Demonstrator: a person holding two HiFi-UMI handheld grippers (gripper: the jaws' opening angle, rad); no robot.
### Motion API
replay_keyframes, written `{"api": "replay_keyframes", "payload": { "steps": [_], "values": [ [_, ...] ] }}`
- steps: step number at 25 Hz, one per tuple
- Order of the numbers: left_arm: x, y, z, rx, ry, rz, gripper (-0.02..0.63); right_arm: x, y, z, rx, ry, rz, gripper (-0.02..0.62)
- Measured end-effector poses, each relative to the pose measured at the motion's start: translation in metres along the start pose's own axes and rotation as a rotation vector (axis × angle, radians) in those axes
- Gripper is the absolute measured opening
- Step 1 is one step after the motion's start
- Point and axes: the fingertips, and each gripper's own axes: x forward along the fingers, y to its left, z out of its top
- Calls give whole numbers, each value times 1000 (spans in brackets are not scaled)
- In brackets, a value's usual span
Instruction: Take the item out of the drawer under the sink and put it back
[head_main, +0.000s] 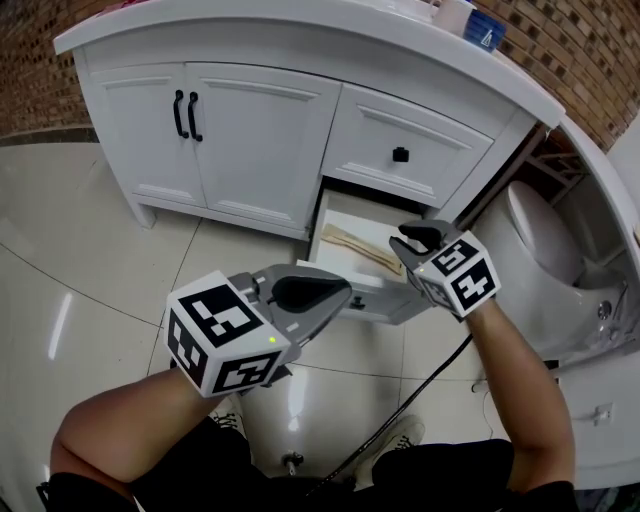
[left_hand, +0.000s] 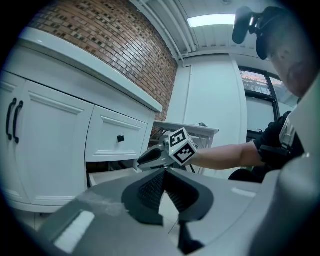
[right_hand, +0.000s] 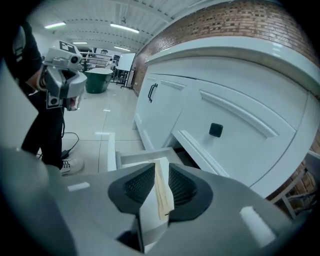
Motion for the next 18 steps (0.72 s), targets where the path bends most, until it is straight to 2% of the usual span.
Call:
{"api": "replay_keyframes", "payload": {
  "steps": [7,11,15,18],
  "values": [
    [1,7,2,-7,-8,6,6,56,-3,-23,-67,103,57,80],
    [1,13,3,-18,-9,16,6,81,-16,-26,-45,120,64,80],
    [1,20,5,-21,-17,32,6,110,-19,-38,-9,174,114,98],
    [0,25,7,-26,-19,48,6,128,-12,-45,-29,212,148,121]
  ]
}}
